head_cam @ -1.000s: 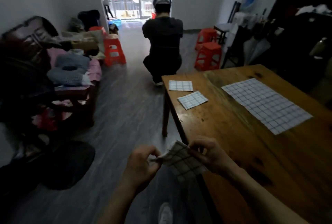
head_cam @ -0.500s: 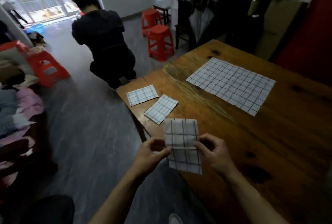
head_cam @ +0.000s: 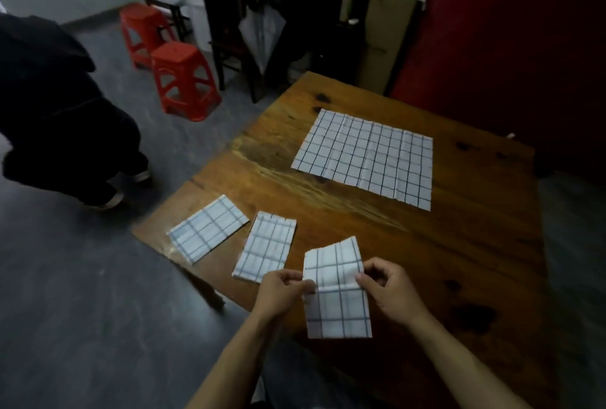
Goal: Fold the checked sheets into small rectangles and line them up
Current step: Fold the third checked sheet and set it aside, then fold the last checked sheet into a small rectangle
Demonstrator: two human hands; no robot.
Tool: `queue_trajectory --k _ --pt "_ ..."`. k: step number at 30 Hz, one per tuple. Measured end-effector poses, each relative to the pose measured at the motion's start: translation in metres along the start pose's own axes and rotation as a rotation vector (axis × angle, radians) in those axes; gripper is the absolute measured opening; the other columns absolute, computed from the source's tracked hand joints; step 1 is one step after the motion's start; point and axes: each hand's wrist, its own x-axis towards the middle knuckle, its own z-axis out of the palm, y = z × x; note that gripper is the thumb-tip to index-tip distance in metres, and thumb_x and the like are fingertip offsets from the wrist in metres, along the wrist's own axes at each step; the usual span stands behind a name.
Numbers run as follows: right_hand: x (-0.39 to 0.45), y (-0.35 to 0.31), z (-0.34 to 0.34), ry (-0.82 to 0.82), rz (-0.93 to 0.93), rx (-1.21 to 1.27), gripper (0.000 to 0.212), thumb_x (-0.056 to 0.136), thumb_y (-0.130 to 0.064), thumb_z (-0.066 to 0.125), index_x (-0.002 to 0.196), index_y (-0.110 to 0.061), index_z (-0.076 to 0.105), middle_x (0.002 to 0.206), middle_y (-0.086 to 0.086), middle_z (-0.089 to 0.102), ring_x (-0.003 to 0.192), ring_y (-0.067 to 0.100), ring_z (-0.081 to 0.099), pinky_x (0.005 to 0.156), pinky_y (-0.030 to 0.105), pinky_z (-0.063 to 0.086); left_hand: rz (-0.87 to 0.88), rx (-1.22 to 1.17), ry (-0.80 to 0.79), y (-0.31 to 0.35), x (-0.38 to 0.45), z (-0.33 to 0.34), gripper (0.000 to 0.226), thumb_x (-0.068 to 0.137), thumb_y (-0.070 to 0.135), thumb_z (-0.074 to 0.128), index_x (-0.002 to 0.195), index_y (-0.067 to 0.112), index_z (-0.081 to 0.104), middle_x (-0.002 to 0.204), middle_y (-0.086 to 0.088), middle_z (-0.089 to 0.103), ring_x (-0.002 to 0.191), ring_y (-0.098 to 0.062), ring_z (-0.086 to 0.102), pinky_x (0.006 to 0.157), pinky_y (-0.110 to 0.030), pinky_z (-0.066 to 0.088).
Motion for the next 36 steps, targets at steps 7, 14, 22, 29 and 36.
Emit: queue_trajectory --k 7,14,22,29,36 --pt "0.019 -0.021 0.023 0.303 0.052 -0.074 0.004 0.091 -0.031 0.065 0.09 -0.027 0.066 0.091 -0.007 0.069 0.085 0.003 0.066 0.067 0.027 0.057 0.117 0.108 -0.156 0.033 0.05 -0.024 0.015 0.077 0.01 0.079 0.074 0.016 0.066 0.071 0.003 0.067 0.074 -0.014 0.065 0.065 -0.026 0.051" --pt "0.054 0.002 0.024 0.398 0.217 -0.011 0.005 0.091 -0.025 0.065 0.096 -0.023 0.065 0.096 -0.005 0.068 0.089 0.01 0.066 0.073 0.036 0.06 0.148 0.255 -0.082 0.058 0.092 -0.002 0.013 0.082 0.013 0.074 0.088 0.021 0.066 0.084 0.001 0.069 0.079 -0.013 0.066 0.063 -0.027 0.054" --pt "0.081 0.048 -0.003 0.381 0.467 -0.136 0.016 0.089 -0.028 0.069 0.103 -0.02 0.067 0.091 -0.005 0.067 0.074 0.01 0.068 0.067 0.027 0.057 0.226 0.874 -0.108 0.053 0.135 -0.003 0.023 0.079 0.022 0.071 0.073 0.031 0.05 0.077 0.011 0.059 0.075 -0.008 0.056 0.06 -0.025 0.042" --pt "0.051 0.019 -0.025 0.334 0.372 -0.228 0.028 0.095 -0.037 0.059 0.122 -0.03 0.058 0.113 -0.011 0.059 0.095 -0.001 0.056 0.07 0.015 0.046 0.454 0.894 -0.184 0.085 0.143 -0.001 0.016 0.088 0.03 0.064 0.103 0.025 0.064 0.092 0.002 0.067 0.079 -0.013 0.064 0.073 -0.037 0.058" --pt "-0.029 -0.01 -0.022 0.515 0.352 -0.31 0.038 0.095 -0.045 0.055 0.131 -0.035 0.051 0.131 -0.013 0.046 0.119 0.006 0.048 0.099 0.034 0.047 0.746 0.967 -0.432 0.107 0.117 0.024 0.027 0.092 0.039 0.062 0.114 0.022 0.062 0.108 0.001 0.061 0.099 -0.016 0.06 0.079 -0.034 0.052"
